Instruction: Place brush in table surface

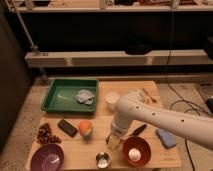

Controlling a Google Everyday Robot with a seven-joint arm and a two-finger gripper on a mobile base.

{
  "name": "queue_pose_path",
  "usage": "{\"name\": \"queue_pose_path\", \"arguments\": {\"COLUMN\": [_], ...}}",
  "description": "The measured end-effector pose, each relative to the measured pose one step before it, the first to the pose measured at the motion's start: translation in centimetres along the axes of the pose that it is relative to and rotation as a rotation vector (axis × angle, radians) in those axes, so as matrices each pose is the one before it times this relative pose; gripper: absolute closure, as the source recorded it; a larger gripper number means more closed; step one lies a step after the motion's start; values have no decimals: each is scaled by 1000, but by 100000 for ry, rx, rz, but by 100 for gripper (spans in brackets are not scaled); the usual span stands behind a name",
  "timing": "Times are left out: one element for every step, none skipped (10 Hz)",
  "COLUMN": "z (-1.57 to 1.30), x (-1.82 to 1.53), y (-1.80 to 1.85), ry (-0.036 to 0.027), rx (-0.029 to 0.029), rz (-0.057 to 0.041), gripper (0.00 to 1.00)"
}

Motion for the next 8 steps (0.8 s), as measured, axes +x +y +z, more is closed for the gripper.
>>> {"name": "queue_pose_path", "arguments": {"z": [749, 447, 219, 128, 174, 374, 169, -100], "x": [-1167, -622, -215, -132, -63, -89, -73, 101], "y": [423, 238, 78, 28, 47, 190, 132, 23], "ry": [422, 371, 218, 44, 204, 691, 366, 93], "rx": [732, 788, 657, 371, 326, 335, -20, -124], "rz": [832, 422, 106, -22, -207, -535, -150, -137], "gripper": [38, 38, 38, 38, 38, 38, 38, 38]}}
